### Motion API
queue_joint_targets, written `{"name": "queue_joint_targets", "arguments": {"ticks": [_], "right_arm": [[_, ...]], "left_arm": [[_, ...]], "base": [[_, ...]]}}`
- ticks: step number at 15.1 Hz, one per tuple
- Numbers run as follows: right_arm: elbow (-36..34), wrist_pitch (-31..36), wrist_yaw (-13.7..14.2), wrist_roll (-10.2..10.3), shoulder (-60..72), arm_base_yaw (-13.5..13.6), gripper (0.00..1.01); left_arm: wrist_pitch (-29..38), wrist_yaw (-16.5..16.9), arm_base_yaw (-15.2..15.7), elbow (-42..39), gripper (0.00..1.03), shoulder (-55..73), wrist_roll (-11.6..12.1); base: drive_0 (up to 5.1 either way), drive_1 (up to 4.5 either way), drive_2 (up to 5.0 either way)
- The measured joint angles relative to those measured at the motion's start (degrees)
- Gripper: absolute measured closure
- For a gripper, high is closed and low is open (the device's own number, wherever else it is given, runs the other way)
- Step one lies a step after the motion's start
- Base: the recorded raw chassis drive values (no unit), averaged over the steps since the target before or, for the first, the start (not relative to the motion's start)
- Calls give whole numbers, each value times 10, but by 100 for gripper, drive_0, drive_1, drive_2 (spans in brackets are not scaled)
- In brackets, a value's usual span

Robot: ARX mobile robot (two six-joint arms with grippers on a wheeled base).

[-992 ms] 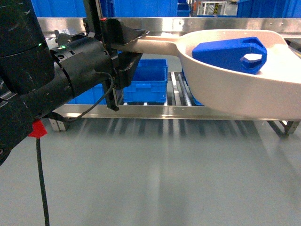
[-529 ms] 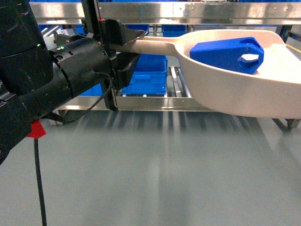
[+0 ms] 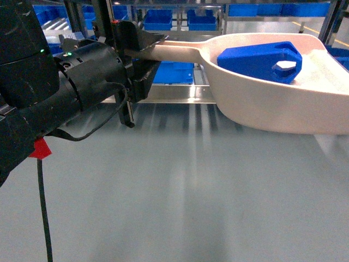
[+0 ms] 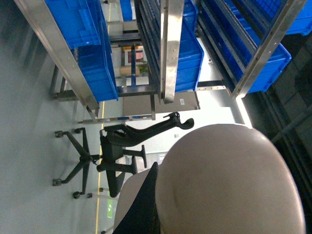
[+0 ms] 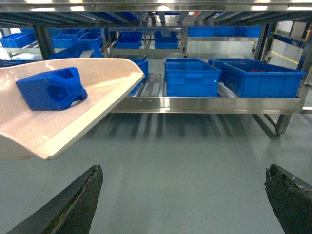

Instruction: Place part in tray to right shelf

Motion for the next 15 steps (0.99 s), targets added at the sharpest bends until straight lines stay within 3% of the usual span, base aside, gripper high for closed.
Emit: {"name": "queue_joint_targets", "arguments": {"ticks": [15], "right_arm": [[0,1,0,0,0,0,3]], "left_arm": [[0,-1,0,0,86,0,0]], "base": [[0,0,0]]}}
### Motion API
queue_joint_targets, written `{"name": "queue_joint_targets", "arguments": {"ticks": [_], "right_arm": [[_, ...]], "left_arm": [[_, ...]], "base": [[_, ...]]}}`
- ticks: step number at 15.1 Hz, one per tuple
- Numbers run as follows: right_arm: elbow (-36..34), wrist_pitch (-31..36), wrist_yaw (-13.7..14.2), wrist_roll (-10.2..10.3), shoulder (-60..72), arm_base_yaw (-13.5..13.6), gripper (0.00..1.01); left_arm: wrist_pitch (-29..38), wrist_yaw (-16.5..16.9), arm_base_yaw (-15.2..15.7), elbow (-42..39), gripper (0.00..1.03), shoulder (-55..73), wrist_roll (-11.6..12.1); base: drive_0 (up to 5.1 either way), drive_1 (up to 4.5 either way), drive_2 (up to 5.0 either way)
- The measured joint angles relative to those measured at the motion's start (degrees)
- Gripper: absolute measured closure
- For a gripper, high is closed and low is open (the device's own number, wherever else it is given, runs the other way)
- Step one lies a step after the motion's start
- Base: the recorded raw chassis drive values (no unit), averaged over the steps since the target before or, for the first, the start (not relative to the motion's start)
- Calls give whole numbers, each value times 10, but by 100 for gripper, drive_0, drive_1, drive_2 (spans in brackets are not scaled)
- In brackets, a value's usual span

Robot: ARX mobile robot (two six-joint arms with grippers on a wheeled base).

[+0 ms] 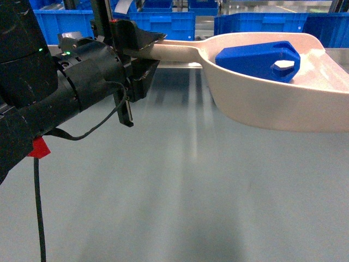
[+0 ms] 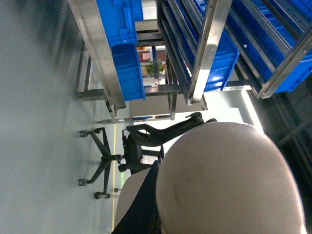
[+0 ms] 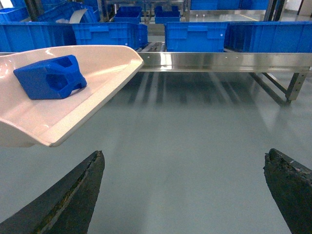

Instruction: Place part in tray to right shelf

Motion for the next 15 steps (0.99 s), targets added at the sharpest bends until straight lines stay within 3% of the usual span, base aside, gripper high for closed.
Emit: {"name": "queue_joint_targets", "arguments": {"ticks": [2,10,15], "right_arm": [[0,0,0,0,0,0,3],[0,-2,0,0,0,0,3],[0,-1,0,0,0,0,3]], "left_arm": [[1,0,0,0,86,0,0],[-1,1,0,0,86,0,0],[0,2,-1,0,86,0,0]], "base": [[0,0,0],[303,186,-499],[4,394,-386]]}}
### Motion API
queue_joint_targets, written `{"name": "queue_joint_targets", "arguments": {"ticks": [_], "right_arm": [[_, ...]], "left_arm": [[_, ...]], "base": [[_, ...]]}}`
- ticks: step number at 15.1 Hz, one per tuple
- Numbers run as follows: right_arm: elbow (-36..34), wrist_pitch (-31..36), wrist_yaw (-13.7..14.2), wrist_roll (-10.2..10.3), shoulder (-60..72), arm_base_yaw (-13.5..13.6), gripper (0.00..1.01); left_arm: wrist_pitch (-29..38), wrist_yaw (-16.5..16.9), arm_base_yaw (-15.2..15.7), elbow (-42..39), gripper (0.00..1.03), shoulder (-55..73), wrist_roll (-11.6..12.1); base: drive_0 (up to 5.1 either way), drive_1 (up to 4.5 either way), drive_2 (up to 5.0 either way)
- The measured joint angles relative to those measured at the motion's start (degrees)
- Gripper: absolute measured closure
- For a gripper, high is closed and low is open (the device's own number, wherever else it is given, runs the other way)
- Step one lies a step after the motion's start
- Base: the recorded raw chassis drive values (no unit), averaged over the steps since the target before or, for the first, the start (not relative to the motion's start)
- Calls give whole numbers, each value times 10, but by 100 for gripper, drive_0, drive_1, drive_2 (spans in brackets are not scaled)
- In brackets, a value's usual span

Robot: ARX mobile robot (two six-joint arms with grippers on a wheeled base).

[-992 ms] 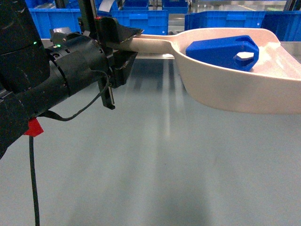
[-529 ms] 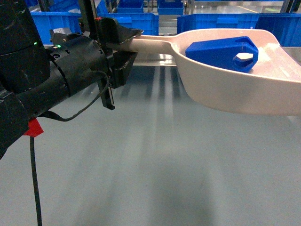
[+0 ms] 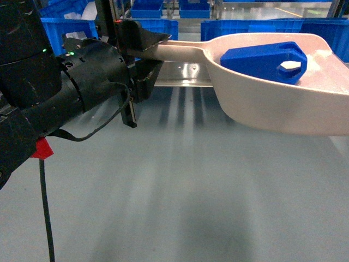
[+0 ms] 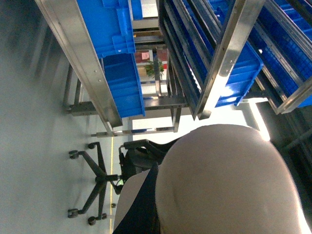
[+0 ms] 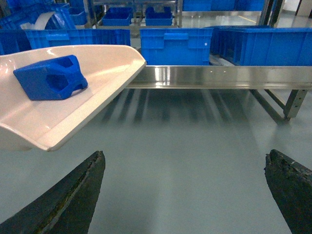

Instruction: Place part in tray to right shelf

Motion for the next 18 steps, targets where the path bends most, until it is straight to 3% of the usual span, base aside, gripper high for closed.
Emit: {"name": "queue_joint_targets", "arguments": {"ticks": [18], "right_arm": [[0,0,0,0,0,0,3]], "left_arm": [[-5,-1,1,0,86,0,0]], "base": [[8,421,-405]]}}
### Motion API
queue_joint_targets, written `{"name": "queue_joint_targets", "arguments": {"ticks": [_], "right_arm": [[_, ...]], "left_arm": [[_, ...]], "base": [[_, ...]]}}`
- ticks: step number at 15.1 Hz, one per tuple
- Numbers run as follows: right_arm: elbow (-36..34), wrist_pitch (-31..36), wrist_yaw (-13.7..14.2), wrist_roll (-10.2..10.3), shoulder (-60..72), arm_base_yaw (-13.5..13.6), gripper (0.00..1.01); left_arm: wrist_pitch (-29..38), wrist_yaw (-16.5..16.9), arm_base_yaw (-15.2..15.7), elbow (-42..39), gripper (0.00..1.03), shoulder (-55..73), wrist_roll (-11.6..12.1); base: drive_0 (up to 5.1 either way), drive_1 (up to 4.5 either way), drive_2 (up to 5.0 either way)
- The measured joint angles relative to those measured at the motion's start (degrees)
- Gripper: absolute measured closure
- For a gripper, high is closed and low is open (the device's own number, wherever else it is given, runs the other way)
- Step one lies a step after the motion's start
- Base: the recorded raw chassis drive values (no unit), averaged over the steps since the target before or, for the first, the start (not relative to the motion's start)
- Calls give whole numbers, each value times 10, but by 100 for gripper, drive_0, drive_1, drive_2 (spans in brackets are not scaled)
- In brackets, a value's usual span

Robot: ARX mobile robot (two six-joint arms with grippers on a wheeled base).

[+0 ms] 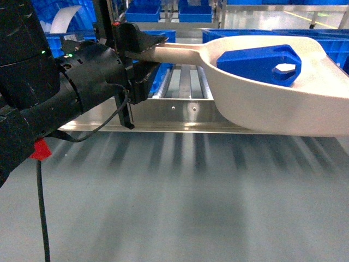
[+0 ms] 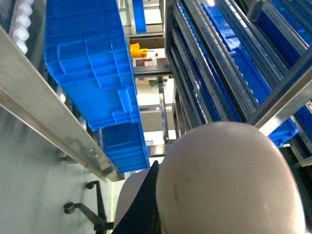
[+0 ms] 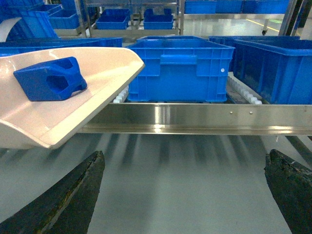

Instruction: Place part in tray to right shelf

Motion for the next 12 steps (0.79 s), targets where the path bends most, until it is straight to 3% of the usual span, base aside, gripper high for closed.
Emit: {"name": "queue_joint_targets", "arguments": {"ticks": [8,12], "right_arm": [[0,0,0,0,0,0,3],[0,0,0,0,0,0,3]], "left_arm": [[4,-4,4,0,86,0,0],[3,-3,4,1,86,0,0]], "base": [[-73,420,-353],[-8,-8,-8]]}}
